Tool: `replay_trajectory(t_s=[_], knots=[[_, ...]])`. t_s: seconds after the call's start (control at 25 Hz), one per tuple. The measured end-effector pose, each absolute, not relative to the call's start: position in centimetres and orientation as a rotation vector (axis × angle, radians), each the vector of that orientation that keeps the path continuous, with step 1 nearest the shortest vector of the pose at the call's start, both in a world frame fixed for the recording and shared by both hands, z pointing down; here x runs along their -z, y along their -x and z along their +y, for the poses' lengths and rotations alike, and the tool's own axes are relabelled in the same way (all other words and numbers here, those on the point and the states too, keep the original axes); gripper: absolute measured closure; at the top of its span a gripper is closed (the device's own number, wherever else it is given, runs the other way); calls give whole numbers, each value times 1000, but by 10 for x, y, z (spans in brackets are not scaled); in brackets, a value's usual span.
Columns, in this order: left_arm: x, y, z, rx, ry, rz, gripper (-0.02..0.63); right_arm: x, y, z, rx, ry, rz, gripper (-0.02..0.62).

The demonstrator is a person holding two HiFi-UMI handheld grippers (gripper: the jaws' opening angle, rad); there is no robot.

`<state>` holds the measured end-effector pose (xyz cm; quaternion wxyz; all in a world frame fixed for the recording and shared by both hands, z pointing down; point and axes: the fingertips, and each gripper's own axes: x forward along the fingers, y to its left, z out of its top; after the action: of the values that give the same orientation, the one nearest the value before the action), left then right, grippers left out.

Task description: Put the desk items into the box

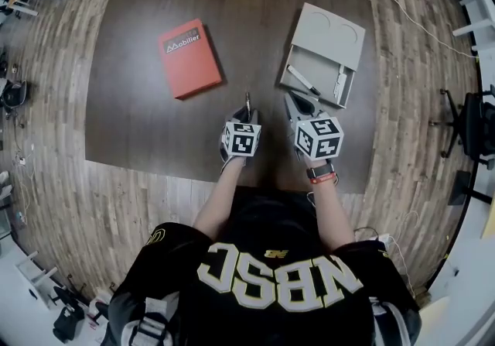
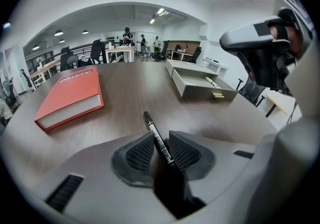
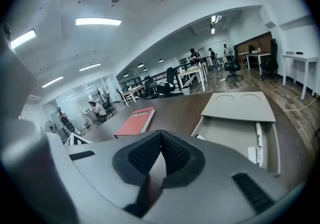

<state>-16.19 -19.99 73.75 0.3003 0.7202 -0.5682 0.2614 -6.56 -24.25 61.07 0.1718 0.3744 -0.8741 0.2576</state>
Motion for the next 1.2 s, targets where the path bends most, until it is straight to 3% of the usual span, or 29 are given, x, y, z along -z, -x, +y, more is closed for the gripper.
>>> replay_trajectory(t_s=[0.16,0.64,1.2], knots=[[-739,165,-200,-709,-1902,-1543,554,-610,65,-243,-744,-1067,-2485,589],[-725,158,-201,-689,-1931,-1489,557,-593,52,-245,-780,-1131,-2512,589],[-648,118,-244,-636,-2145,-1375,557,-586,22,-249,-826,-1249,-2488,589]])
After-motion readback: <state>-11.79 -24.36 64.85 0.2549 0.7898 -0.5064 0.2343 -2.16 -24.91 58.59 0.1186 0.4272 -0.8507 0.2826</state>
